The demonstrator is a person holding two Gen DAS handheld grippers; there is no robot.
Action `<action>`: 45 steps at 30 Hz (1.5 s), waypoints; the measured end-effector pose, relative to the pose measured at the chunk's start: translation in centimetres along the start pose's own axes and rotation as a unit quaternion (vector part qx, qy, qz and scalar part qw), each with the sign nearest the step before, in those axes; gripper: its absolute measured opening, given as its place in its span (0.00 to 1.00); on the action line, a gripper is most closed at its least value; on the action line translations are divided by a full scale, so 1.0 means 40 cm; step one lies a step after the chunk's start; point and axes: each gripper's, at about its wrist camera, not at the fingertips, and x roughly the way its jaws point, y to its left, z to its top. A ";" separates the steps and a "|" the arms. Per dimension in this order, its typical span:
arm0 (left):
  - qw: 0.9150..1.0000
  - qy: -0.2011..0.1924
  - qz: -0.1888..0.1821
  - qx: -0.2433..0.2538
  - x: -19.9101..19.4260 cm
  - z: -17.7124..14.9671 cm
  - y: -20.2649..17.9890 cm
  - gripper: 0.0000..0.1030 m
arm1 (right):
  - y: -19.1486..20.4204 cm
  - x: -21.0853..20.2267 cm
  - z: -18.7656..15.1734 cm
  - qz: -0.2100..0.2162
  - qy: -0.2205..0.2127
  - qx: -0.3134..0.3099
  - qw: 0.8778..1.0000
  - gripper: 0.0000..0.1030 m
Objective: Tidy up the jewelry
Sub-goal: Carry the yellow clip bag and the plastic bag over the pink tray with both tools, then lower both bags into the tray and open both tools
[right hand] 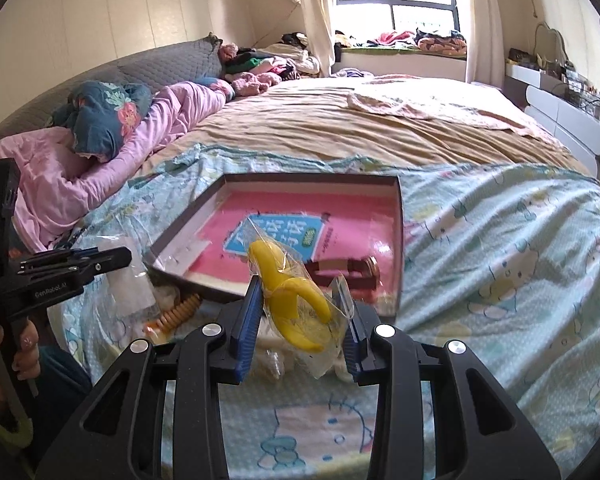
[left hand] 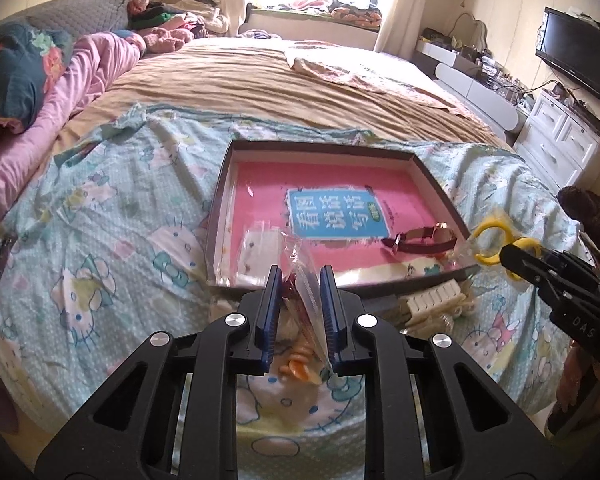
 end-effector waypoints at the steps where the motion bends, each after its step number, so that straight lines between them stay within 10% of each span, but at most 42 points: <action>1: 1.000 -0.003 -0.001 0.001 0.001 0.008 -0.002 0.12 | 0.004 0.002 0.007 0.001 -0.003 -0.002 1.000 0.33; 45: 0.999 0.024 -0.039 0.010 0.229 0.159 0.007 0.12 | -0.072 0.238 0.134 -0.047 0.025 0.033 0.998 0.33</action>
